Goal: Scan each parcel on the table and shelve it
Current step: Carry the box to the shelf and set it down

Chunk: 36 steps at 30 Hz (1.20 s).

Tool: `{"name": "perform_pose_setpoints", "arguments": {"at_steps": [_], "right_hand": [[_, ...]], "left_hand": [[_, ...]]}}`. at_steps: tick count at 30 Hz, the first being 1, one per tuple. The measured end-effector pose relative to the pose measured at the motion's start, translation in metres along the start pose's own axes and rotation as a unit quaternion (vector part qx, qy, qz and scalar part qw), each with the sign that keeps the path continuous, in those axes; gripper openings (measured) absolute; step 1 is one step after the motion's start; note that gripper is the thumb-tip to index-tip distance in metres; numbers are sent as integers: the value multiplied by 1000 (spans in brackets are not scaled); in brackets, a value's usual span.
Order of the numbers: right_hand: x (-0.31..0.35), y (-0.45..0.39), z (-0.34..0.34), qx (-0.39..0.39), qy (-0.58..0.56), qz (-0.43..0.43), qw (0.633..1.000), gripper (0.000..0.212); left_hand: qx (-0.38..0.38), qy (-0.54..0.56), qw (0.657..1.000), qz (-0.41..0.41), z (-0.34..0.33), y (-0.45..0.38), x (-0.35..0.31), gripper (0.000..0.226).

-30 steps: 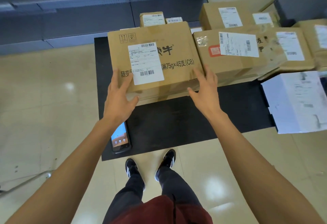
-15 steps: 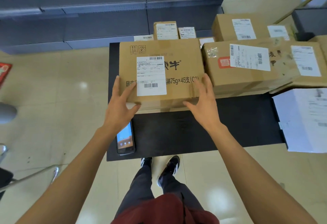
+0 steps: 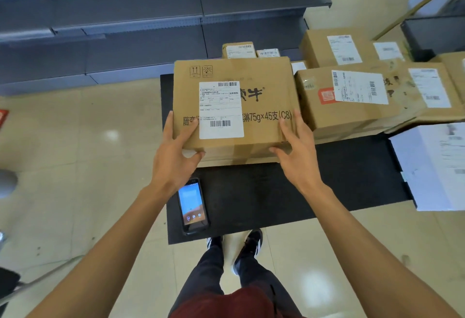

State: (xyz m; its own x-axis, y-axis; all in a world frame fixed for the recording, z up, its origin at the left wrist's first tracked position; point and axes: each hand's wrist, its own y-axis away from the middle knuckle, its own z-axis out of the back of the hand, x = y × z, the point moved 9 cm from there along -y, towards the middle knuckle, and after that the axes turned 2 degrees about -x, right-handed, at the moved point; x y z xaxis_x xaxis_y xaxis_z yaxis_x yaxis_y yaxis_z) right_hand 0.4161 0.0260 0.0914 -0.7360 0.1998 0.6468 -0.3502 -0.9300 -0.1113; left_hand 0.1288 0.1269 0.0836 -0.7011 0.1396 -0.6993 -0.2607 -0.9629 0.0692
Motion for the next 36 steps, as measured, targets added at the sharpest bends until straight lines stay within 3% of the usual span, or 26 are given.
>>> {"name": "perform_pose_setpoints", "arguments": {"at_steps": [11,17,26,36], "right_hand": [[81,11,86,-150,6,85,985,83],[83,27,133,-216,40,72,973,79],[32,80,200,-306,84,44,947,73],[-66,172,324,-394,109,-5,913,64]], "left_hand": [[-41,60,994,-88,77,0,-67,81],[-15,79,990,-117,77,-8,-119,81],[42,90,973,-207,19,-2,-202,83],[114,63,942,-309,-101,48,-344,90]]}}
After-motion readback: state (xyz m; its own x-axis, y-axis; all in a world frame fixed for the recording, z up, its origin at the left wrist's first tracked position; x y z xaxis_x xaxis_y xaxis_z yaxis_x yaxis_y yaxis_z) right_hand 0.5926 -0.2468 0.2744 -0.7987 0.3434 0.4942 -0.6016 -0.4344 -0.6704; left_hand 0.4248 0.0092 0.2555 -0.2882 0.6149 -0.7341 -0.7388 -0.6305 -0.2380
